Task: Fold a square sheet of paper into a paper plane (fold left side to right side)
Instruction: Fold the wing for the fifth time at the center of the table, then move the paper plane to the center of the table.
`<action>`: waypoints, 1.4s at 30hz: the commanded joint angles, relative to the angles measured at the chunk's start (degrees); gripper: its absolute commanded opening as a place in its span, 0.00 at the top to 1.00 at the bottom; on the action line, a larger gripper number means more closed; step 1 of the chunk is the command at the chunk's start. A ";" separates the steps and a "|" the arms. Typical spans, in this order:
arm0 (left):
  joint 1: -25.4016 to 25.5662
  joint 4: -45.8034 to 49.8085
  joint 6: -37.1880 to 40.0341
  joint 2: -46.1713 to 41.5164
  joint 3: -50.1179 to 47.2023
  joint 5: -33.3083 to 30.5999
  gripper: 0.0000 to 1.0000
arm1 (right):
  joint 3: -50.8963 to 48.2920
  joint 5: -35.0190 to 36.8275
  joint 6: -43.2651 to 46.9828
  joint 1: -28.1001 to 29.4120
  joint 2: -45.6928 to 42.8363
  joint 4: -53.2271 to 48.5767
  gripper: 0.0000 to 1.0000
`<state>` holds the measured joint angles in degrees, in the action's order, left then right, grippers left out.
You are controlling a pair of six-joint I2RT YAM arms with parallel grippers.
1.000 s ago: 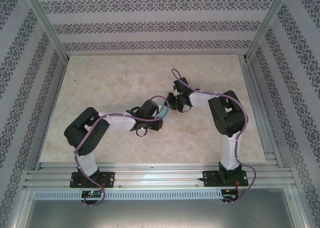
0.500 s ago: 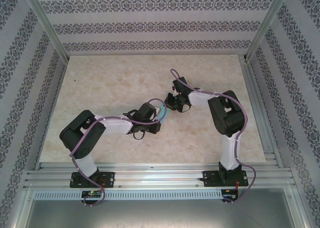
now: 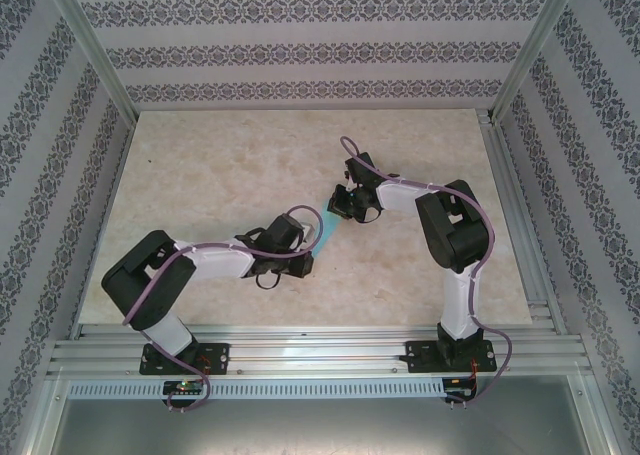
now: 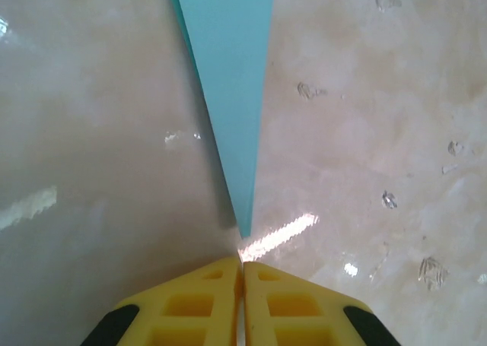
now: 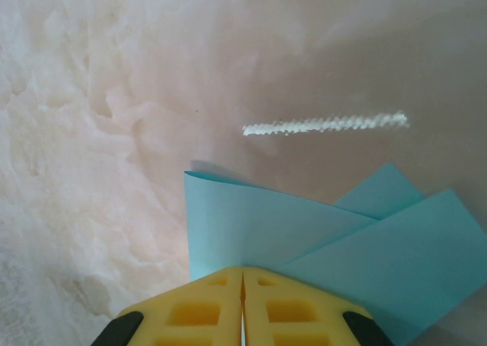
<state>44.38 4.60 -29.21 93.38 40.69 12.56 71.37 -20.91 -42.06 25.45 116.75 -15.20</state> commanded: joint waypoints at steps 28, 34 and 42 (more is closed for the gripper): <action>-20.74 13.15 -9.15 -18.37 -0.90 6.36 0.51 | 11.87 34.48 0.63 15.06 -7.81 -29.95 0.21; -21.44 15.98 -6.95 -20.04 -0.84 4.06 0.51 | 22.26 41.52 0.48 18.88 2.71 -38.70 0.20; -21.68 18.32 -5.33 -22.91 -1.97 2.10 0.50 | 27.59 45.73 -0.28 19.99 8.58 -46.00 0.39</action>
<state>23.62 20.80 -36.27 71.79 38.89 16.21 97.36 20.80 -41.21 44.91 124.99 -56.53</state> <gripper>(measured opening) 0.501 0.627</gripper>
